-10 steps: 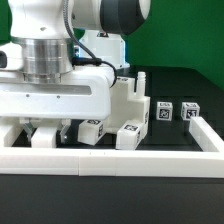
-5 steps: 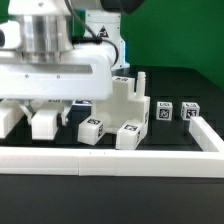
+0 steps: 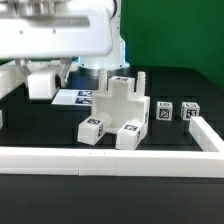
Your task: Assemble chair
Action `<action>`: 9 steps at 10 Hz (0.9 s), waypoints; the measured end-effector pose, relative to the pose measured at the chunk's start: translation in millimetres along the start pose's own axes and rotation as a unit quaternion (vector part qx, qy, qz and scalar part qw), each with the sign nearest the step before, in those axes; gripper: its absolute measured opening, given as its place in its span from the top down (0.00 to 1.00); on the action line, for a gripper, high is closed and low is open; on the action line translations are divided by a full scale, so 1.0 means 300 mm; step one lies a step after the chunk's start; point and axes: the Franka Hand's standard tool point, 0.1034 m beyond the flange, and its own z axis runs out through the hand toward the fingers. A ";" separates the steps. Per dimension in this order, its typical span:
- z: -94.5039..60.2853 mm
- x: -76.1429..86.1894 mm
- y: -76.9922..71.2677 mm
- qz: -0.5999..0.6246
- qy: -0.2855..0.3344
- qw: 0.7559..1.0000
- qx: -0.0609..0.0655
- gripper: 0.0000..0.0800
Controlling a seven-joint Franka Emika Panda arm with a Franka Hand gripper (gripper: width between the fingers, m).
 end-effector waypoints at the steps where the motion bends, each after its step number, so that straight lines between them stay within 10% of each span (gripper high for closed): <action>1: -0.012 0.006 0.000 0.004 0.004 1.000 0.000 0.64; 9: -0.041 -0.072 -0.021 0.139 -0.002 0.990 0.015 0.64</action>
Offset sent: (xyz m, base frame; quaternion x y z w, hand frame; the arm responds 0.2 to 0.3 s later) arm 0.0000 0.0000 0.0000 0.0000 0.0000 0.0000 1.0000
